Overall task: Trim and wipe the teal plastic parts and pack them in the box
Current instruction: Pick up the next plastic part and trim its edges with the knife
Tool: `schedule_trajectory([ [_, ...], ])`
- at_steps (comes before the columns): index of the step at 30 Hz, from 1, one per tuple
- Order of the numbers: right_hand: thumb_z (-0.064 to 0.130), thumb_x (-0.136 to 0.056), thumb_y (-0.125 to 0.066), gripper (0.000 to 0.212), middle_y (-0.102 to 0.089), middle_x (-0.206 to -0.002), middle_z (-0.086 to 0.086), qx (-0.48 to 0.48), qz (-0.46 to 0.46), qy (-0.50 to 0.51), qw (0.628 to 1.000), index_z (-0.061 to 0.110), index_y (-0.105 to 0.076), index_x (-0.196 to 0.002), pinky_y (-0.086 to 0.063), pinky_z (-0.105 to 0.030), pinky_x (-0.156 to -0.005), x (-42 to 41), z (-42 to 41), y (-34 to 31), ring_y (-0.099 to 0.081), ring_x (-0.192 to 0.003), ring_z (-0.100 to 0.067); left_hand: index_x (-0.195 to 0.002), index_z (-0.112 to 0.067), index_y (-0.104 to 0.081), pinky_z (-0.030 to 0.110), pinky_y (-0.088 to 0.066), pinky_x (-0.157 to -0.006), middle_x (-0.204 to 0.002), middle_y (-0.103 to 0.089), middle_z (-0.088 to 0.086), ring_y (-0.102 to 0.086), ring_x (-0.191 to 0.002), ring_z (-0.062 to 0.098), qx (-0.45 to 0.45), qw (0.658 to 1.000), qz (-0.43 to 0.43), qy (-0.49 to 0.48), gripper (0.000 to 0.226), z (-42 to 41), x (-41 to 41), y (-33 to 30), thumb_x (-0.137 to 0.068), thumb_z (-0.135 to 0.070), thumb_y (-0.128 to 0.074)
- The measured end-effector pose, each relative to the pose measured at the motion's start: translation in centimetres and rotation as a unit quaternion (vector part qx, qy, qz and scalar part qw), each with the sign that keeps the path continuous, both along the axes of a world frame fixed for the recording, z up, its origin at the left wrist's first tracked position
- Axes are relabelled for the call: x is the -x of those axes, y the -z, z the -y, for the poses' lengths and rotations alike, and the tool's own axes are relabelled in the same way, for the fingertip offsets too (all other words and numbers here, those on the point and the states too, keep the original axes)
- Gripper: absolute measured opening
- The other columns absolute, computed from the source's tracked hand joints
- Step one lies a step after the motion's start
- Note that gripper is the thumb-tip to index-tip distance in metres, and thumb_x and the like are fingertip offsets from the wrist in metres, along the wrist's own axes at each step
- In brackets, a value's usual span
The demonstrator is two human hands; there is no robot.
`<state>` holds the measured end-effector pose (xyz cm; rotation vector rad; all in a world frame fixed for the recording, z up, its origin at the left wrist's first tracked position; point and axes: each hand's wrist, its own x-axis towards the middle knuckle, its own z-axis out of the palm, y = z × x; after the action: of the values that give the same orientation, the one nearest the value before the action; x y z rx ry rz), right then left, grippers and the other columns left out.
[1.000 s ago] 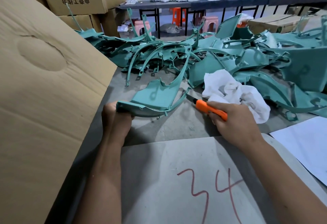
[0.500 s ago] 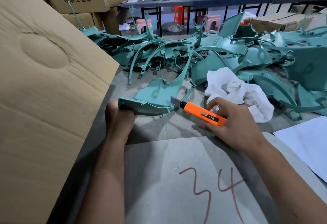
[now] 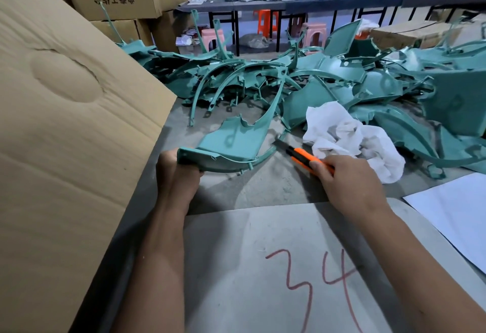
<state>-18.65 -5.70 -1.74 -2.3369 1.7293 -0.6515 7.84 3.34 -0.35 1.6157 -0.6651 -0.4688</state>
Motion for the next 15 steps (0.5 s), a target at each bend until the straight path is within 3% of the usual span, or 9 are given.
schedule_trajectory([
  [3,0.041,-0.102,-0.057,0.032,-0.069,-0.085,-0.011,0.063,0.043,0.019,0.997,0.013,-0.069,-0.092,-0.042,-0.041,-0.064,0.6,0.2,0.4,-0.060,-0.084,-0.034,-0.066,-0.055,-0.070,0.023,-0.052,-0.057,-0.063,-0.070,-0.022,-0.073,-0.082,0.022,-0.004,1.000,-0.002,-0.006,0.044,0.0,-0.1,0.0,-0.067,-0.016,-0.048],
  [4,0.038,-0.101,-0.061,0.024,-0.070,-0.081,-0.005,0.073,0.104,-0.023,0.992,0.017,-0.071,-0.097,-0.043,-0.039,-0.064,0.7,0.0,0.5,-0.061,-0.079,-0.028,-0.068,-0.053,-0.070,0.022,-0.052,-0.055,-0.064,-0.070,-0.021,-0.073,-0.082,0.021,-0.006,1.000,-0.001,-0.007,0.043,0.0,-0.1,0.0,-0.063,-0.017,-0.046],
  [6,0.035,-0.099,-0.067,0.014,-0.069,-0.076,0.010,0.056,0.186,-0.124,0.973,0.029,-0.074,-0.108,-0.045,-0.033,-0.062,0.5,-0.6,0.2,-0.060,-0.069,-0.009,-0.075,-0.032,-0.074,0.017,-0.049,-0.045,-0.069,-0.073,-0.013,-0.073,-0.084,0.021,-0.007,1.000,-0.006,-0.010,0.035,0.1,-0.3,0.3,-0.061,-0.018,-0.045],
  [8,0.037,-0.097,-0.069,0.023,-0.069,-0.080,0.014,0.022,0.153,-0.202,0.967,0.041,-0.073,-0.119,-0.046,-0.031,-0.064,0.1,-1.0,0.1,-0.060,-0.072,-0.006,-0.079,-0.020,-0.066,0.012,-0.044,-0.041,-0.082,-0.075,-0.005,-0.074,-0.087,0.023,-0.017,1.000,-0.009,-0.016,0.028,0.1,-0.5,0.6,-0.060,-0.019,-0.047],
  [10,0.039,-0.096,-0.068,0.030,-0.071,-0.085,0.012,0.016,0.100,-0.213,0.972,0.048,-0.069,-0.126,-0.051,-0.038,-0.070,0.0,-0.9,0.2,-0.062,-0.079,-0.012,-0.081,-0.018,-0.064,0.017,-0.046,-0.043,-0.086,-0.074,-0.001,-0.074,-0.087,0.023,-0.027,1.000,-0.002,-0.016,0.027,0.1,-0.7,0.8,-0.059,-0.018,-0.048],
  [13,0.045,-0.096,-0.066,0.033,-0.077,-0.098,0.010,0.049,0.085,-0.146,0.984,0.045,-0.070,-0.128,-0.055,-0.042,-0.075,0.4,-0.2,0.2,-0.067,-0.091,-0.021,-0.077,-0.017,-0.065,0.023,-0.047,-0.056,-0.080,-0.074,-0.004,-0.074,-0.086,0.023,-0.033,0.999,0.005,-0.015,0.021,0.2,-0.8,0.8,-0.062,-0.015,-0.049],
  [15,0.043,-0.096,-0.067,0.033,-0.078,-0.102,0.003,0.067,0.078,-0.081,0.991,0.041,-0.071,-0.128,-0.056,-0.045,-0.076,0.6,0.3,0.4,-0.068,-0.093,-0.028,-0.075,-0.019,-0.063,0.022,-0.047,-0.053,-0.079,-0.072,-0.007,-0.074,-0.084,0.023,-0.033,0.999,0.003,-0.020,0.022,0.2,-0.7,0.8,-0.062,-0.016,-0.046],
])
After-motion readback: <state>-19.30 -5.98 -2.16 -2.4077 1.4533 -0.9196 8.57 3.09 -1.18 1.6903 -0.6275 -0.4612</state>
